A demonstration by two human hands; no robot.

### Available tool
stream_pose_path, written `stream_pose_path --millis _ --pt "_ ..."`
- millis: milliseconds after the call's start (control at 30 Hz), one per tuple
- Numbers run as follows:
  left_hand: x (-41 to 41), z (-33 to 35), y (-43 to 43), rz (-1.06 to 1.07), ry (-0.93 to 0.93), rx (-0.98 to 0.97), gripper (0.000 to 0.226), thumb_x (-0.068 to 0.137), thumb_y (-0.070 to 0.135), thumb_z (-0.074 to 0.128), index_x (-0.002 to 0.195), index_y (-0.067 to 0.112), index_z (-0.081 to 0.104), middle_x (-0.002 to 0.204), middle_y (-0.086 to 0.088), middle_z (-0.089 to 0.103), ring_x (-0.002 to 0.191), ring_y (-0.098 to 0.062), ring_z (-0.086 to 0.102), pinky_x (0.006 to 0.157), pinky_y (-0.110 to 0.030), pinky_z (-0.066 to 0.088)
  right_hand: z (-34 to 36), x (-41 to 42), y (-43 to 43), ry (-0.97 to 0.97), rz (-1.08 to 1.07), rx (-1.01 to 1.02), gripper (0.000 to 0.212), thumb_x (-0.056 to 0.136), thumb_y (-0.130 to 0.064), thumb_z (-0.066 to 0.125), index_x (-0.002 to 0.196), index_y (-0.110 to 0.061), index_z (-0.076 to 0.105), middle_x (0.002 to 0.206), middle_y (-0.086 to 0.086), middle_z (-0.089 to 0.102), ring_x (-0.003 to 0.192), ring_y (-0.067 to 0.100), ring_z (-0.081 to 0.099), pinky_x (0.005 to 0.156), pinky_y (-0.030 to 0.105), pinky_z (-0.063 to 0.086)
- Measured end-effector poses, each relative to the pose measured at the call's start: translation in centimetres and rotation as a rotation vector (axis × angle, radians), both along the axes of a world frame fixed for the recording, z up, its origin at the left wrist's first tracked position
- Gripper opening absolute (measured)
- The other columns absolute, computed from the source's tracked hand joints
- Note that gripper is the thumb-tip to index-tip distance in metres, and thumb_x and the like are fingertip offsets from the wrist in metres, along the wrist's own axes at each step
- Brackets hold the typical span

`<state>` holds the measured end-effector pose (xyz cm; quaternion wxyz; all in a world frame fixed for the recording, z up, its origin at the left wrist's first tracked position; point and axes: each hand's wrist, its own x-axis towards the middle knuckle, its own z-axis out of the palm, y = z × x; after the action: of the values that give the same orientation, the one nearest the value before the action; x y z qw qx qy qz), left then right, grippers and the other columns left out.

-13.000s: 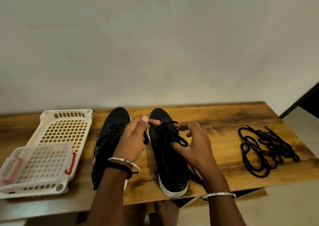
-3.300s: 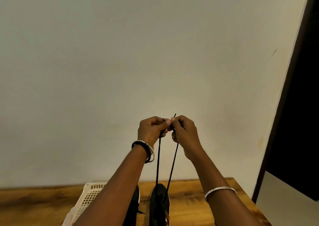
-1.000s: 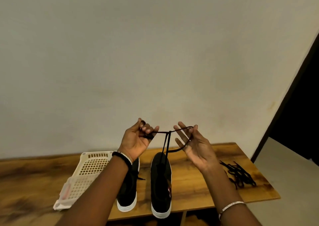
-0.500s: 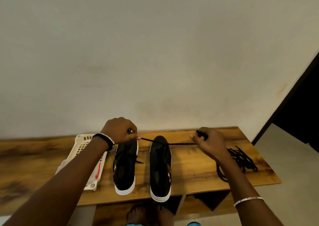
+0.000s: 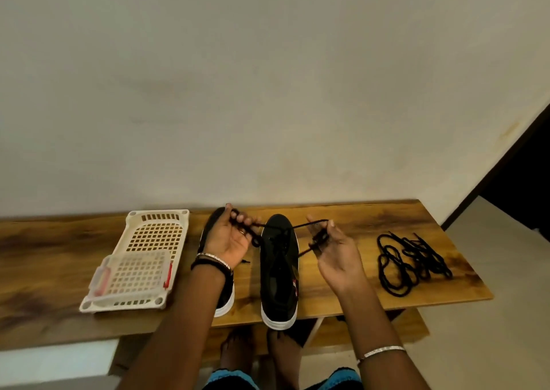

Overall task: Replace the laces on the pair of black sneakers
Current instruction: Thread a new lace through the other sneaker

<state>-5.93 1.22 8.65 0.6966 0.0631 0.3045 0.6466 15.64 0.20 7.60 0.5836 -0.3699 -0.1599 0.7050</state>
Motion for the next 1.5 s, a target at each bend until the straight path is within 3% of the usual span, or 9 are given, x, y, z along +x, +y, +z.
stream_pose_path --millis 100,200,333,433,600,833,1000,1167,1500 --pt "0.1 -2.1 0.5 0.093 0.107 -0.040 0.035 0.097 0.040 0.055 0.069 0.021 0.044 0.047 0.006 0.033 0.040 -0.009 0.031 0.051 -0.024 0.036 -1.3 -0.3 0.3 0.382 -0.149 -0.159 0.028 0.105 -0.021 0.043 0.082 -0.012 0.058 0.090 0.012 0.071 0.103 0.029 0.068 0.098 0.040 0.046" --pt "-1.6 -3.3 0.5 0.132 0.549 0.010 0.031 0.079 0.045 0.077 0.073 0.024 0.055 0.052 0.005 0.038 0.045 -0.009 0.036 0.042 -0.023 0.036 -2.9 1.0 1.2 0.446 -0.291 -0.214 0.028 0.101 -0.023 0.044 0.074 -0.017 0.047 0.066 0.000 0.048 0.070 0.020 0.061 0.078 0.035 0.046" --pt "-2.9 -4.1 -0.1 -0.029 1.273 0.154 0.042 0.074 0.034 0.085 0.109 0.030 0.061 0.109 0.001 0.066 0.103 -0.015 0.064 0.090 -0.033 0.055 -4.9 2.0 1.6 0.392 -0.325 -0.239 0.032 0.097 -0.027 0.053 0.068 -0.019 0.042 0.061 -0.004 0.038 0.054 0.014 0.043 0.066 0.028 0.036" --pt "-2.4 -4.4 -0.4 -0.276 1.698 0.288 0.059 0.073 0.045 0.083 0.127 0.044 0.058 0.107 0.016 0.055 0.102 -0.007 0.059 0.085 -0.024 0.050 -5.9 1.5 1.2 0.307 -0.322 -0.243 0.025 0.100 -0.022 0.049 0.075 -0.020 0.044 0.060 -0.006 0.039 0.050 0.010 0.038 0.059 0.024 0.028" --pt "0.9 -5.0 -1.0 -0.430 2.189 0.030 0.030 0.081 0.059 0.069 0.108 0.046 0.069 0.122 0.006 0.049 0.121 -0.022 0.044 0.102 -0.043 0.036 -5.6 0.2 1.8 -0.103 -0.262 -0.180 0.012 0.097 -0.013 0.058 0.092 -0.018 0.049 0.072 0.000 0.053 0.052 0.009 0.045 0.055 0.022 0.032" --pt "3.2 -5.8 -1.7 -0.205 2.033 -0.112 0.011 0.092 0.043 0.063 0.098 0.042 0.072 0.109 0.018 0.065 0.117 -0.015 0.044 0.088 -0.038 0.021 -5.3 -0.9 1.0 -1.081 0.277 0.208 0.041 0.082 -0.013 0.082 0.106 -0.018 0.050 0.093 -0.010 0.070 0.091 0.005 0.067 0.074 0.016 0.051" --pt "2.8 -6.5 -1.0 -0.119 1.556 -0.156 0.014 0.093 0.030 0.065 0.092 0.033 0.078 0.089 0.013 0.072 0.093 -0.011 0.061 0.090 -0.030 0.037 -6.2 -1.4 2.3 -1.439 0.372 0.367 0.017 0.088 -0.012 0.075 0.091 -0.020 0.061 0.086 -0.011 0.065 0.082 0.007 0.062 0.062 0.010 0.041" --pt "3.2 -6.5 -0.6 -0.064 1.478 -0.306 0.018 0.092 0.021 0.066 0.080 0.027 0.079 0.075 0.009 0.067 0.074 -0.008 0.057 0.061 -0.017 0.036 -6.7 -1.6 2.5 -1.466 0.305 0.346 0.007 0.090 -0.012 0.072 0.091 -0.019 0.076 0.085 -0.007 0.072 0.085 0.008 0.065 0.068 0.019 0.044" --pt "2.7 -7.1 -0.8 -0.101 1.483 -0.345 0.022 0.093 0.023 0.064 0.076 0.030 0.077 0.071 0.002 0.069 0.071 -0.017 0.061 0.064 -0.025 0.046 -7.5 -0.6 1.7 -1.296 0.245 0.202 0.007 0.086 -0.018 0.079 0.080 -0.021 0.076 0.075 -0.010 0.071 0.072 -0.001 0.062 0.061 0.013 0.041"
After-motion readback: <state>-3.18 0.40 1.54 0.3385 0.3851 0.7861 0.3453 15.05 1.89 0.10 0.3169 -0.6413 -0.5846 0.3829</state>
